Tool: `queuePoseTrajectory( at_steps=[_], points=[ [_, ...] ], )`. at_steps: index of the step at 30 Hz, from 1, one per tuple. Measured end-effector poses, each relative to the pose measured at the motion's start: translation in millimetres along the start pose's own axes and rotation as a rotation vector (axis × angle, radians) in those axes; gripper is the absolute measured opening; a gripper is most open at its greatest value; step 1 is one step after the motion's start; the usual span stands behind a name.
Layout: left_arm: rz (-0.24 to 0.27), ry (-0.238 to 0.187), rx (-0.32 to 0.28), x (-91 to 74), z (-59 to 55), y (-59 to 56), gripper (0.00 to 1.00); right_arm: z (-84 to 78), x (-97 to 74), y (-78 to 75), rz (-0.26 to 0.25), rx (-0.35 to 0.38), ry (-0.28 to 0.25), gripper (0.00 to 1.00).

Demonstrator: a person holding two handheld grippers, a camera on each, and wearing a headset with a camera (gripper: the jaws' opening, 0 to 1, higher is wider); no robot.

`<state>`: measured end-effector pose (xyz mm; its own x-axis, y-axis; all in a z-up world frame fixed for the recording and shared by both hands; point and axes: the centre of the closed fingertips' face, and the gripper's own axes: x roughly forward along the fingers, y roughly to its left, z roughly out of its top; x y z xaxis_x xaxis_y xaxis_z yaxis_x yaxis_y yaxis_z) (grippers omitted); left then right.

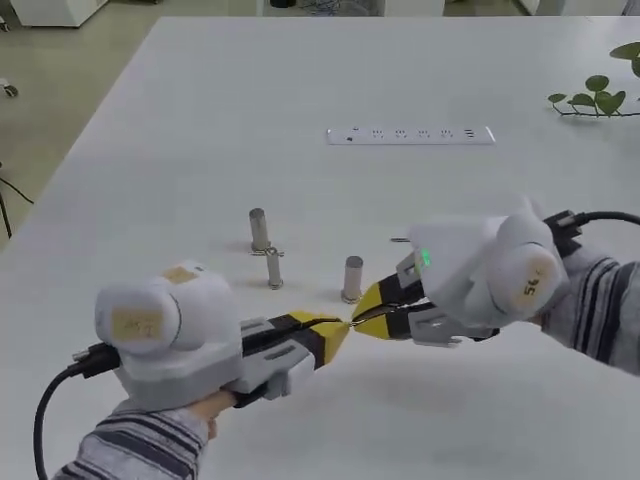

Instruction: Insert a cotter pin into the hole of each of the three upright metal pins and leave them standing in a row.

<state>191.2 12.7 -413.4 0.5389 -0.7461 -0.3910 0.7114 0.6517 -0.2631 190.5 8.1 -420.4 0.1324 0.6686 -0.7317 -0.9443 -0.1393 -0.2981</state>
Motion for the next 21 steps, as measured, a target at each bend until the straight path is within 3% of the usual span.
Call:
queuePoseTrajectory(
  at_steps=[4, 11, 21],
  points=[
    [-0.015, 0.024, 0.121, -0.4, -0.9, -4.8, 0.0, -5.5, -1.3, 0.7, -0.002, 0.016, 0.02, 0.0],
    [-0.05, 0.002, 0.223, -3.7, 4.0, -11.1, 0.0, -8.0, -3.7, 1.8, 0.002, 0.037, 0.021, 0.03],
    [-0.082, 0.007, 0.297, -6.3, 5.5, -14.3, 0.0, -7.6, -3.5, 8.3, 0.027, 0.038, 0.024, 0.0]
  ],
)
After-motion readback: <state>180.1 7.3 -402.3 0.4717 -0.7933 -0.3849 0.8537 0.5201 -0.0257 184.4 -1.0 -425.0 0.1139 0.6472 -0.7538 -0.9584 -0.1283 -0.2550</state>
